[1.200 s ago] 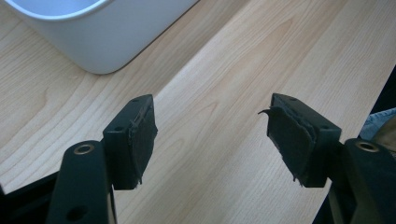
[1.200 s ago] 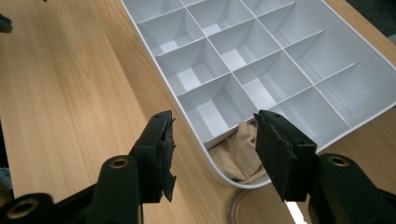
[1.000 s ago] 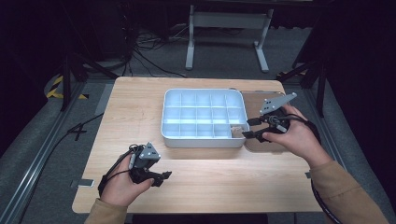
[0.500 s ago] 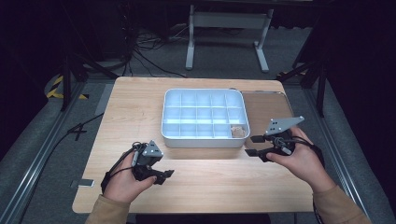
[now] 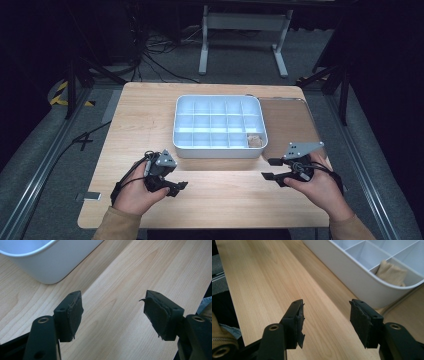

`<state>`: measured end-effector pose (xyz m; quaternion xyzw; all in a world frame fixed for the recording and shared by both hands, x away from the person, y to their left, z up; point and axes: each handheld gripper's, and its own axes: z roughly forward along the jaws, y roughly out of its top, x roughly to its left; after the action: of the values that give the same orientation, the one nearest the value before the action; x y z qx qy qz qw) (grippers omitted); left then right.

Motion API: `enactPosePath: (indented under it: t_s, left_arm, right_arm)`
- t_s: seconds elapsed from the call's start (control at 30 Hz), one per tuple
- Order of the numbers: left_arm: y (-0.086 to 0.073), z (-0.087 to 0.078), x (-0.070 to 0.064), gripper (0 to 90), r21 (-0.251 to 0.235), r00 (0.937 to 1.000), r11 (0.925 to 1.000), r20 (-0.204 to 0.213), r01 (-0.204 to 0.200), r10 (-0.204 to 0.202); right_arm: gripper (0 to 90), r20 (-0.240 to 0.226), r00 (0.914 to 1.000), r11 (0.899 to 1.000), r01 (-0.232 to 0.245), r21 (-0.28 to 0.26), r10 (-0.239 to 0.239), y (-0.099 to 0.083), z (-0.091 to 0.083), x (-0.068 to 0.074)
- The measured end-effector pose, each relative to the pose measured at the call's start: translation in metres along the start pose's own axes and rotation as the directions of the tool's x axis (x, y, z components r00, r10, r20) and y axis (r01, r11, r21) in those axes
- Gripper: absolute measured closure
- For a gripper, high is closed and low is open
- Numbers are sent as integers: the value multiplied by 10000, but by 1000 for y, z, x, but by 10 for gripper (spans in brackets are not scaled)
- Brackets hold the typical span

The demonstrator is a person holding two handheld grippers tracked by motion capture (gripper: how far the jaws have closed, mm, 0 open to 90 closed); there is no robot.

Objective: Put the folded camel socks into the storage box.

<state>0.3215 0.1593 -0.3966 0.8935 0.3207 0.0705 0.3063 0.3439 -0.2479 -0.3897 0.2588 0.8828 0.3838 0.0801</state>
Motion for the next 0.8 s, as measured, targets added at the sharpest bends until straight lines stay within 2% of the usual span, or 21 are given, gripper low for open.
enactPosePath:
  t_s: [0.27,0.43,0.53,0.57,0.63,0.7,0.77,0.8]
  left_arm:
    - [-2,2,1,320,33,10000,9999,9,99,-99]
    - [-3,5,3,316,293,10000,9996,10,29,-30]
    - [-4,6,3,314,290,10000,9996,-7,52,-52]
    - [-4,6,3,314,309,9999,9994,39,156,-157]
    - [-5,7,4,313,358,9999,9993,11,120,-120]
    - [-6,8,5,311,377,9999,9992,8,133,-134]
    - [-6,7,6,311,591,9999,9982,109,108,-114]
    - [-6,8,6,311,495,9999,9986,35,160,-162]
  right_arm:
    - [452,-188,9994,9989,-290,380,297,-18,14,0]
    - [447,-363,9985,9959,-379,819,410,-29,27,2]
    - [445,-399,9982,9940,-406,1017,448,-35,35,3]
    - [446,-407,9984,9942,-355,1011,398,-37,36,3]
    - [446,-395,9984,9946,-354,979,394,-40,41,5]
    - [457,-313,9993,9973,-161,711,184,-46,46,7]
    - [456,-334,9994,9985,-40,545,58,-49,49,10]
    - [456,-330,9995,9986,29,522,-12,-51,51,12]
